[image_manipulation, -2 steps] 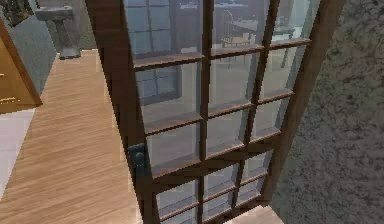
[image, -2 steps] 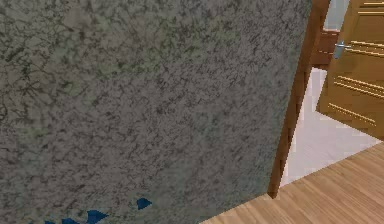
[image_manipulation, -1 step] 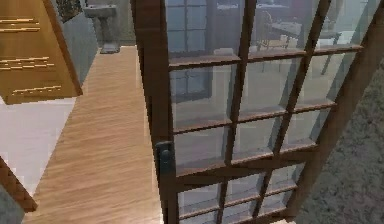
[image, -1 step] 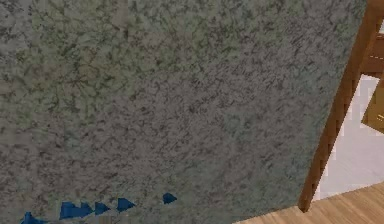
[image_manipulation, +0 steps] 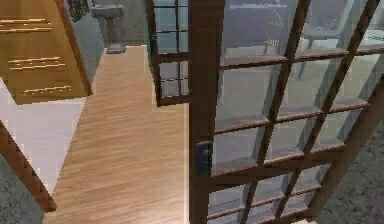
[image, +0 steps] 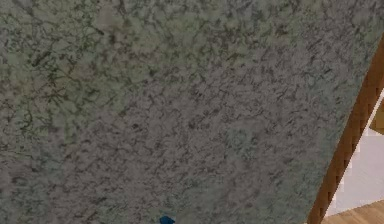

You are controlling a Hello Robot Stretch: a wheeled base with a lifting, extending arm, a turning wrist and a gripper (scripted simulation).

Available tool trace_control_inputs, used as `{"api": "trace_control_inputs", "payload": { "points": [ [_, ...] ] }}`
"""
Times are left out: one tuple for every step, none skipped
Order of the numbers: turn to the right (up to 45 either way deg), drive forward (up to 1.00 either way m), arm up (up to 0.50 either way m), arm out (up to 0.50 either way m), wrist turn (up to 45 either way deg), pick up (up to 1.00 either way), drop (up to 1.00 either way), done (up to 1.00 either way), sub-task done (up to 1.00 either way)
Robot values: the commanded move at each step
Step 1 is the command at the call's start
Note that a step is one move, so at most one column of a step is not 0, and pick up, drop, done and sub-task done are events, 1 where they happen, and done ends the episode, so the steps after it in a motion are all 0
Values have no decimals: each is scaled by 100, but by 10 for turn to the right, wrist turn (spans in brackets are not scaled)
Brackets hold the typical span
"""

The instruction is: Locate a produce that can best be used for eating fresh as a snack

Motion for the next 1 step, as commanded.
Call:
{"api": "trace_control_inputs", "payload": {
  "points": [
    [450, 0, 0, 0, 0, 0, 0, 0, 0]
  ]
}}
